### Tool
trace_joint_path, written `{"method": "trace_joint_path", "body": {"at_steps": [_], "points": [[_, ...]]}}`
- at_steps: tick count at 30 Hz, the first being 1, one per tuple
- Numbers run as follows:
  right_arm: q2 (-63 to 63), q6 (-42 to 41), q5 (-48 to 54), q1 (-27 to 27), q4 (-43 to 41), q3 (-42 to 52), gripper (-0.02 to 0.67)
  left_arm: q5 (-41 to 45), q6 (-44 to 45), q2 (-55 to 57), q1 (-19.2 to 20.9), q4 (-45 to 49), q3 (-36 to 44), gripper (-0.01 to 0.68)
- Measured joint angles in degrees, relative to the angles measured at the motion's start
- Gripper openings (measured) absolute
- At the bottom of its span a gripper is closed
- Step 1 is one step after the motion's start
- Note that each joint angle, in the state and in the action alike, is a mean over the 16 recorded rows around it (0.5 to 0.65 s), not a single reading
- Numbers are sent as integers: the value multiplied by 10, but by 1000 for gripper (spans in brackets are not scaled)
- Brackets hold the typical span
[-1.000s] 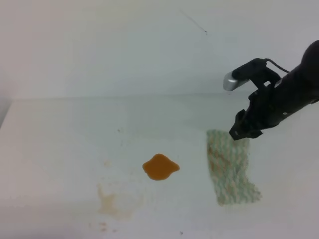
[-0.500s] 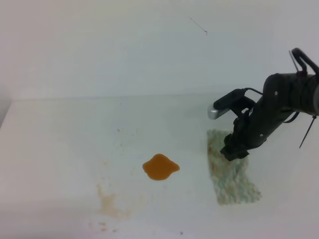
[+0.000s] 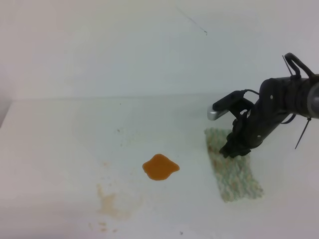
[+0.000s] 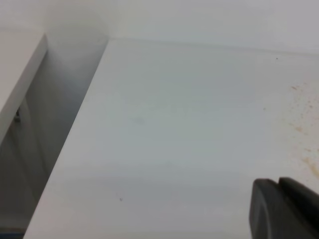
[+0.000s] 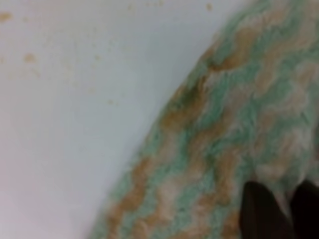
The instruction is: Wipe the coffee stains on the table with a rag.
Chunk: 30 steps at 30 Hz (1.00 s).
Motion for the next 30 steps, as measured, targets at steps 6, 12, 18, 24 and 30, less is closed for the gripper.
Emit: {"method": "trace_joint_path", "body": {"at_steps": [6, 12, 18, 24, 30], "points": [[-1, -15, 1, 9, 15, -2, 95, 0, 0, 0, 0, 0, 0, -3], [-4, -41, 8, 37, 46, -14, 54, 0, 0, 0, 0, 0, 0, -3], [-5, -64, 13, 77, 78, -43, 49, 0, 0, 0, 0, 0, 0, -3], [5, -65, 16, 109, 102, -87, 48, 0, 0, 0, 0, 0, 0, -3], [32, -62, 28, 124, 133, -128, 47, 0, 0, 0, 0, 0, 0, -3]]}}
